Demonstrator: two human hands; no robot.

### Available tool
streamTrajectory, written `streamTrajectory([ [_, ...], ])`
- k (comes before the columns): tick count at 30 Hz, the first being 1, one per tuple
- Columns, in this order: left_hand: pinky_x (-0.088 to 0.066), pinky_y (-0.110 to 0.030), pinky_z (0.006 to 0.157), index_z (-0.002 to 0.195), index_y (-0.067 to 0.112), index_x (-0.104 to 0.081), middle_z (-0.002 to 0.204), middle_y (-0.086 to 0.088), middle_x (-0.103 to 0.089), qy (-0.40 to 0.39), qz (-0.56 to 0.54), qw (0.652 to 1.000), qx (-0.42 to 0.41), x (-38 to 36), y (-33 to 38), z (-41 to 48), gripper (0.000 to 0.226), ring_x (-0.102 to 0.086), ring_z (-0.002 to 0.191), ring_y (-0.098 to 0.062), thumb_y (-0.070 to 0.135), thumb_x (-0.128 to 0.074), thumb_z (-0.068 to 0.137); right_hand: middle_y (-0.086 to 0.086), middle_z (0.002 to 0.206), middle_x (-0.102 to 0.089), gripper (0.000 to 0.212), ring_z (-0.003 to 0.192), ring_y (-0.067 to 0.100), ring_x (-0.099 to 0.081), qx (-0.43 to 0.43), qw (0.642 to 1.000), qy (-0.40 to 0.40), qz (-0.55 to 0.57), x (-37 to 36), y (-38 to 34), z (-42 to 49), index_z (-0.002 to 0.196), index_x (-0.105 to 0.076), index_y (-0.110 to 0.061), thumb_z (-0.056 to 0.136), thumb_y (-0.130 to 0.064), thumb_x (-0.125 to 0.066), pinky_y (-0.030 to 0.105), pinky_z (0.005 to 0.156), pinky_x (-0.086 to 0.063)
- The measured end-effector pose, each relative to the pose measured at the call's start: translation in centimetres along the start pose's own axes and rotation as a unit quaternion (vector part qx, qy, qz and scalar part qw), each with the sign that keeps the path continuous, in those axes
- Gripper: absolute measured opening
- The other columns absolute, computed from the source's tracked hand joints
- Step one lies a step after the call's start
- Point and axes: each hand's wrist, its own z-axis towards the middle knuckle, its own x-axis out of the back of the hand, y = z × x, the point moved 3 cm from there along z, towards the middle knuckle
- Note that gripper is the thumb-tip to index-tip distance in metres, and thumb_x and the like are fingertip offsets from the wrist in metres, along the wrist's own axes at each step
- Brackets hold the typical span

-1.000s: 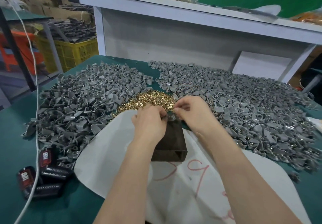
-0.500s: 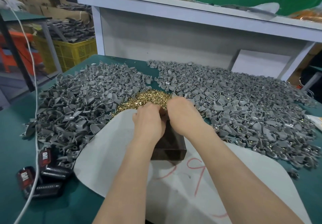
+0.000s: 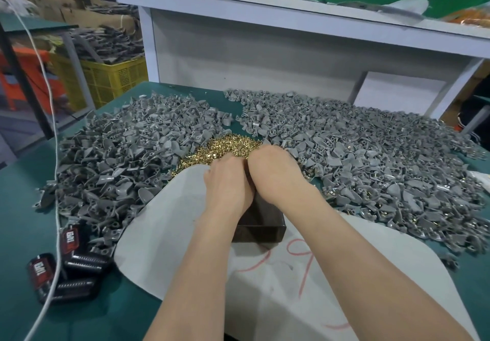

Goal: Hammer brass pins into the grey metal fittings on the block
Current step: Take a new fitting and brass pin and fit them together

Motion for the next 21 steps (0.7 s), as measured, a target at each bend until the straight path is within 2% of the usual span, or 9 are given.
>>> streamTrajectory([
  [3,-0.035,-0.036,0.070,0.076,0.016,-0.050,0.101,-0.009,-0.055,0.008,-0.017,1.000,0.001,-0.1,0.0,0.1,0.012,-0.050,0.099,-0.034,0.008,-0.049,0.084,0.015,0.109,-0.057,0.022,0.101,0.031,-0.057,-0.005,1.000,0.002,0.030,-0.4,0.6,-0.1,0.105,-0.059,-0.002,0.088,0.002,-0.045,0.034,0.076,-0.045],
  [6,-0.042,-0.039,0.077,0.084,0.017,-0.064,0.103,-0.007,-0.056,0.010,-0.031,0.999,-0.002,-0.3,-0.2,0.1,0.011,-0.052,0.100,-0.032,0.018,-0.055,0.090,0.012,0.105,-0.059,0.016,0.098,0.028,-0.058,-0.035,0.993,0.006,0.114,-1.2,2.0,-0.2,0.100,-0.063,-0.004,0.090,-0.004,-0.050,0.030,0.076,-0.044],
  [8,-0.044,-0.041,0.084,0.083,0.022,-0.067,0.104,-0.004,-0.058,0.010,-0.058,0.998,-0.001,-0.3,-0.3,0.0,0.011,-0.053,0.103,-0.029,0.025,-0.059,0.091,0.008,0.109,-0.060,0.021,0.101,0.025,-0.058,-0.084,0.974,0.024,0.211,-1.6,3.7,-0.7,0.109,-0.066,-0.012,0.091,-0.017,-0.057,0.033,0.087,-0.047],
  [10,-0.045,-0.042,0.089,0.087,0.023,-0.069,0.105,-0.001,-0.059,0.014,-0.076,0.997,0.002,-0.3,-0.3,0.0,0.009,-0.053,0.104,-0.026,0.025,-0.061,0.091,0.006,0.111,-0.058,0.030,0.096,0.023,-0.058,-0.173,0.945,0.031,0.275,-2.1,5.9,-2.0,0.117,-0.060,-0.015,0.090,-0.028,-0.060,0.035,0.086,-0.048],
  [12,-0.045,-0.043,0.089,0.089,0.023,-0.069,0.105,0.001,-0.061,0.012,-0.081,0.997,0.004,-0.3,-0.4,0.0,0.008,-0.054,0.104,-0.024,0.024,-0.061,0.091,0.002,0.092,-0.060,0.026,0.080,0.020,-0.057,-0.245,0.945,-0.054,0.211,-3.2,7.5,-3.3,0.099,-0.058,-0.014,0.087,-0.038,-0.062,0.033,0.073,-0.051],
  [14,-0.046,-0.043,0.090,0.088,0.023,-0.068,0.105,0.001,-0.062,0.005,-0.086,0.996,0.007,-0.3,-0.3,0.0,0.008,-0.055,0.105,-0.023,0.023,-0.061,0.091,0.001,0.079,-0.056,0.029,0.073,0.021,-0.056,-0.265,0.941,-0.150,0.150,-4.7,7.7,-4.2,0.082,-0.050,-0.012,0.087,-0.039,-0.061,0.034,0.072,-0.052],
  [15,-0.046,-0.044,0.091,0.088,0.024,-0.068,0.104,0.002,-0.063,0.003,-0.090,0.996,0.008,-0.4,-0.4,0.0,0.007,-0.055,0.105,-0.023,0.023,-0.061,0.091,0.002,0.080,-0.055,0.030,0.074,0.022,-0.055,-0.261,0.940,-0.160,0.154,-5.2,7.6,-4.2,0.079,-0.047,-0.011,0.089,-0.037,-0.059,0.034,0.071,-0.050],
  [18,-0.046,-0.044,0.091,0.087,0.024,-0.067,0.102,0.003,-0.063,0.001,-0.104,0.994,0.016,-0.4,-0.5,0.0,0.006,-0.055,0.104,-0.021,0.023,-0.062,0.090,0.006,0.082,-0.056,0.021,0.074,0.024,-0.056,-0.259,0.932,-0.133,0.217,-5.2,7.8,-3.9,0.084,-0.051,-0.009,0.093,-0.028,-0.054,0.029,0.061,-0.042],
  [21,-0.047,-0.043,0.090,0.086,0.024,-0.066,0.101,0.003,-0.062,0.006,-0.102,0.995,0.018,-0.3,-0.5,0.0,0.005,-0.055,0.103,-0.021,0.023,-0.063,0.089,0.011,0.091,-0.062,0.018,0.070,0.024,-0.064,-0.266,0.913,-0.054,0.304,-3.7,8.7,-4.0,0.098,-0.051,-0.006,0.093,-0.023,-0.053,0.033,0.060,-0.052],
])
